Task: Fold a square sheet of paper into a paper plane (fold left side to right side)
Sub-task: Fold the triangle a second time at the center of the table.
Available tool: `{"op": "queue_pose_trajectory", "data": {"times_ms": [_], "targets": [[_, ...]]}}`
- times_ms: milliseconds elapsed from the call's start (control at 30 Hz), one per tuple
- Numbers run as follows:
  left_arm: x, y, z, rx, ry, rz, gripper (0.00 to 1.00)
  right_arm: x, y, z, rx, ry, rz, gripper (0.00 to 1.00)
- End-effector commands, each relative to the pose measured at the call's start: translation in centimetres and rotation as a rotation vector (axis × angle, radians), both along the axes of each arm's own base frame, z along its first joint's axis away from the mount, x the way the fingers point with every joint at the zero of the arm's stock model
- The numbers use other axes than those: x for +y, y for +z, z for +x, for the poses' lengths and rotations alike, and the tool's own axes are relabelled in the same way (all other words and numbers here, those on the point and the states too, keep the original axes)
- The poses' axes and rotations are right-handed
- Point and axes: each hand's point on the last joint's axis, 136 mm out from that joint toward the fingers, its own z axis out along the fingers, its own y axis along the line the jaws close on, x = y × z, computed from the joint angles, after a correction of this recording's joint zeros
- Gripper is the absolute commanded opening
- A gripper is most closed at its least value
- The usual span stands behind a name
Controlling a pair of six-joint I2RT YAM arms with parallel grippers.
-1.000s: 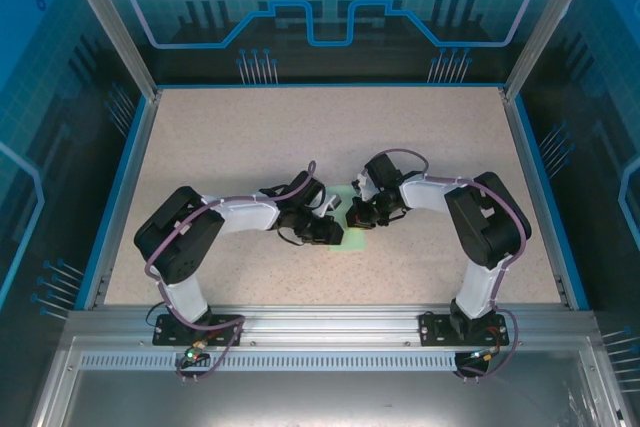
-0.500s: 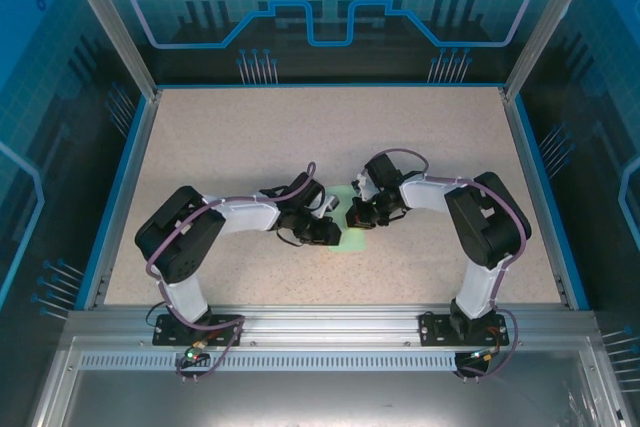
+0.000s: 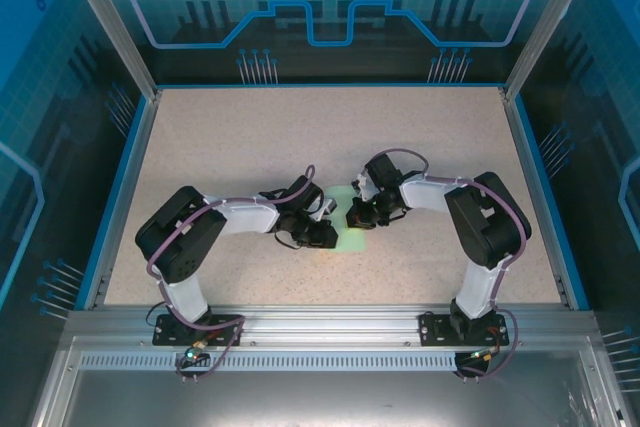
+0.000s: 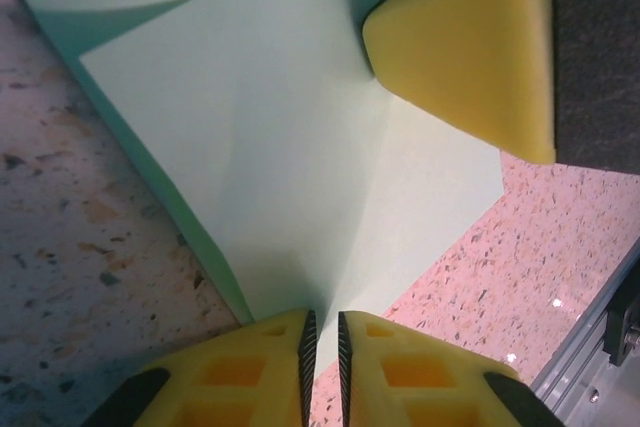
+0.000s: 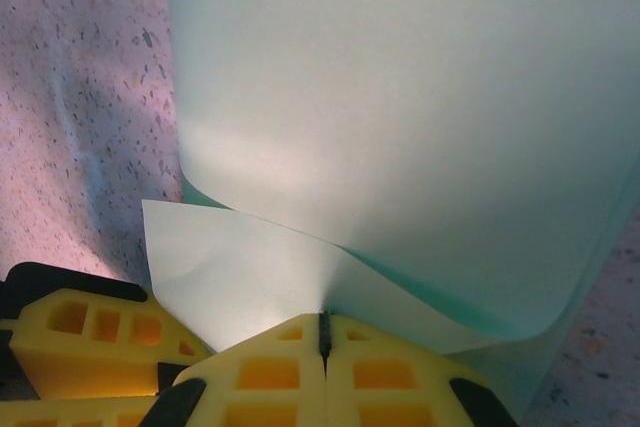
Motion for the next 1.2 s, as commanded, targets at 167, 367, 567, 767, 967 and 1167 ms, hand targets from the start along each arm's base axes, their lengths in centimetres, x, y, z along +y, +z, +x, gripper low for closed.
{"op": "queue_pose_trajectory", "data": {"times_ms": [167, 367, 567, 767, 967, 1167], "targets": [[1.5, -0.6, -3.4, 0.057, -0.035, 0.025, 0.14, -2.2, -1.8, -1.1, 0.069, -0.016, -0.098, 0.03], [1.3, 2.2, -2.9, 0.009, -0.024, -0.040, 0.12, -2.2, -1.8, -1.1, 0.067, -0.016, -0.095, 0.03], [0.4, 4.8, -0.7, -0.041, 0.010, -0.121, 0.12, -2.2, -1.8, -1.2, 0.069, -0.014, -0.093, 0.03], [-1.0, 3.4, 0.7, -0.011, -0.009, -0.114, 0.13, -2.1, -1.7, -1.1, 0.065, -0.015, -0.090, 0.03], [-1.1, 1.6, 0.8, 0.009, -0.013, -0.081, 0.16, -1.9, -1.5, -1.0, 0.059, -0.013, -0.073, 0.02], [0.3, -0.9, 0.2, 0.035, 0.003, 0.014, 0.16, -1.0, 0.7, -0.3, -0.007, -0.002, -0.004, 0.02]]}}
